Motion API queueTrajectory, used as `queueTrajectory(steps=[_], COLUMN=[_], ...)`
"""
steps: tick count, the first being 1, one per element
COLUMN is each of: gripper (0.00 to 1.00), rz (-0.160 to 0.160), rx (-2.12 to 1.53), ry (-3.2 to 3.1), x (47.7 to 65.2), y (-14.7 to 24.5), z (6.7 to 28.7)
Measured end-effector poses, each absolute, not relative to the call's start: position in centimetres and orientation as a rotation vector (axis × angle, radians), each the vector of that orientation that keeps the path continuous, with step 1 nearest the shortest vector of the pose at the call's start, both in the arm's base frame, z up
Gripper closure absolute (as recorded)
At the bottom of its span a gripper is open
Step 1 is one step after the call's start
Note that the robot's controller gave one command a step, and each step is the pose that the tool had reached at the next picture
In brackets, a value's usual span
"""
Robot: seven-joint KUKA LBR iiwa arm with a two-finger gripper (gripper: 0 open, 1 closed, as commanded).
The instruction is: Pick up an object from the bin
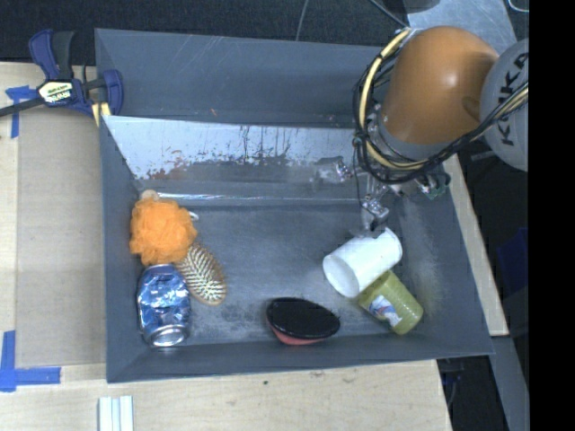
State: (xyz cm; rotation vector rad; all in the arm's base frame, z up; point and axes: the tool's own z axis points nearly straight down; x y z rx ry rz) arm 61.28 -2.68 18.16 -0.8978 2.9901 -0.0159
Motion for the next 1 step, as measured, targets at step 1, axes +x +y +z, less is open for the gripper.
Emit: queueTrajectory(steps=[1], gripper=[0.00], rz=[-0.020], rx=[-1.017], ry=[2.956], x=[57.53], y=[-11.02], z=[13.37])
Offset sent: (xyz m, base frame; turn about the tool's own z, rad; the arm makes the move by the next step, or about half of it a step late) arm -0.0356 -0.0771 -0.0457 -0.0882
